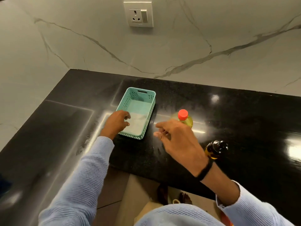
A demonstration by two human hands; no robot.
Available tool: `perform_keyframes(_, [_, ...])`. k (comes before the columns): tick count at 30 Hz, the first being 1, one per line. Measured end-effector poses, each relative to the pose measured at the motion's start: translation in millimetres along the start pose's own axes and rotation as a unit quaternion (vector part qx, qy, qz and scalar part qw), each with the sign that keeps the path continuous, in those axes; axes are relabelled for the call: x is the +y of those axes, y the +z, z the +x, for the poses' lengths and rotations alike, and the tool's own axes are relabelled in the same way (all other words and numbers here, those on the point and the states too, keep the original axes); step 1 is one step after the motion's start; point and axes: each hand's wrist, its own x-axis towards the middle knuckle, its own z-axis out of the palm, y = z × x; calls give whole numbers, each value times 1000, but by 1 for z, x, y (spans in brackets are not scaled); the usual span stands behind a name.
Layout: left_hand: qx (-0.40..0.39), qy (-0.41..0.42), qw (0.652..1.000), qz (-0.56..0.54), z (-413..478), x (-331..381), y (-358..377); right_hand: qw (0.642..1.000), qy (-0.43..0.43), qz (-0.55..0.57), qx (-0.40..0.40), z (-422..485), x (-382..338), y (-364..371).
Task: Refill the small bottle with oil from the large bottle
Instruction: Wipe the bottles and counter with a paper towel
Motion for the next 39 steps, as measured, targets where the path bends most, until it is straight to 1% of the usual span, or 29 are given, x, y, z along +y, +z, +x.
perform_keyframes(2, [-35,49,995,74,8,-2,5,998,17,-5,-53,7,7,26])
perform_keyframes(4, [-55,107,983,142,14,-1,8,996,31,0,-84,14,15,49])
perform_keyframes(7, [-87,150,959,222,23,-1,12,991,56,-12,-121,25,21,73])
perform_keyframes(13, [-141,192,929,282,34,3,20,986,79,-27,-146,34,29,94])
perform_keyframes(16, [-143,223,915,304,36,6,21,985,88,-23,-145,35,31,96])
perform_keyframes(18, [-139,234,911,309,37,6,21,985,90,-24,-143,36,33,97])
perform_keyframes(20, [-140,233,914,300,37,6,21,985,97,-27,-142,39,34,98])
perform_keyframes(23, [-144,218,928,266,41,3,19,985,106,-25,-134,45,36,98])
perform_keyframes(26, [-142,204,946,209,45,-3,13,985,111,-27,-129,52,36,99])
perform_keyframes(31, [-132,194,966,107,42,-10,-15,984,127,-47,-119,71,32,108])
perform_keyframes(33, [-130,193,970,72,39,-11,-27,984,131,-44,-114,79,28,116])
perform_keyframes(36, [-130,185,974,21,31,-8,-46,987,131,-25,-84,91,21,126])
perform_keyframes(39, [-136,186,973,-7,21,-3,-66,992,110,-9,-63,102,19,131])
